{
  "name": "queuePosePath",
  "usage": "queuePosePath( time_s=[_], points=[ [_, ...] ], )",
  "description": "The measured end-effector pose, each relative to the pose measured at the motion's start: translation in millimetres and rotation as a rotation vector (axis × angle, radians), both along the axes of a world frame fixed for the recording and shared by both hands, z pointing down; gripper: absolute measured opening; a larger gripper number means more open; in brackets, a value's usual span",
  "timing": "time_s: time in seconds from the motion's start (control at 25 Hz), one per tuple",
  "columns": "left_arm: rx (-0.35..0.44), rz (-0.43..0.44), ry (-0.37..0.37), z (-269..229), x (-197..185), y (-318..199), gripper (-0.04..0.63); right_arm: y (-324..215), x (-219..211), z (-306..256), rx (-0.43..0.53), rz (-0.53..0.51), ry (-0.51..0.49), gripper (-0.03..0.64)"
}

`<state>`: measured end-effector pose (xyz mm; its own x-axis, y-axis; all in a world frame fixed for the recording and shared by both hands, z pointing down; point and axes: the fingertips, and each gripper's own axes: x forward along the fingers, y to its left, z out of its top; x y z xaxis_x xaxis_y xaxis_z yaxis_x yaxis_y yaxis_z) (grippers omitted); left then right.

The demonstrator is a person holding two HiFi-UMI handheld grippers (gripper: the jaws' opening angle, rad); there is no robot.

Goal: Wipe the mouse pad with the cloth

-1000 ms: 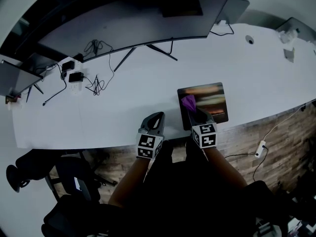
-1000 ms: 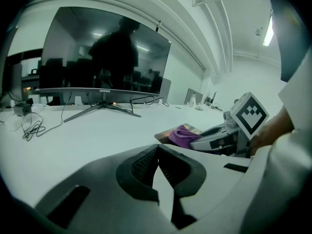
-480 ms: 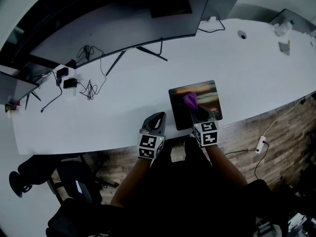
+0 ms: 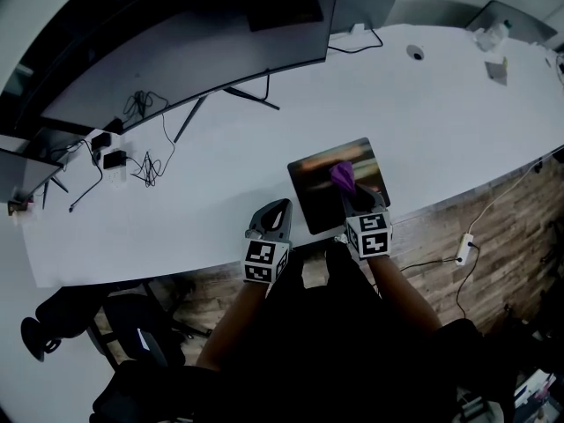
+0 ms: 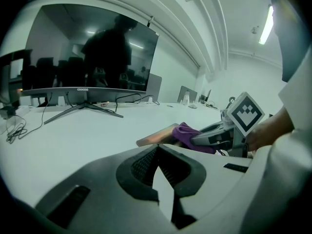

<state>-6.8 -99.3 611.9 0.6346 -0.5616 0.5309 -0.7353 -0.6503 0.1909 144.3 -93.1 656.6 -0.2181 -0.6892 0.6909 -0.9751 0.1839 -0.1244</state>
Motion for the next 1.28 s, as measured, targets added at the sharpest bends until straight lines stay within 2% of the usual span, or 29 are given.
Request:
queuePosePath(
  time_s=[0.68,0.96,1.28],
  points=[
    [0.0,0.016,-0.012,-0.2,31.0,2.8,0.018,6.9,64.7,-1.2,0.002,0.077,0.033,0.115],
    [-0.015,-0.005,-0.019,5.0,33.3,5.9,0.018,11.4,85.9,-1.9,0.0,0.109,0.041,0.115],
    [-0.012,-0.015,-0.022,4.7,33.5,3.7,0.018,8.4,90.5,-11.5,0.028,0.097,0.031,0.115]
  ],
)
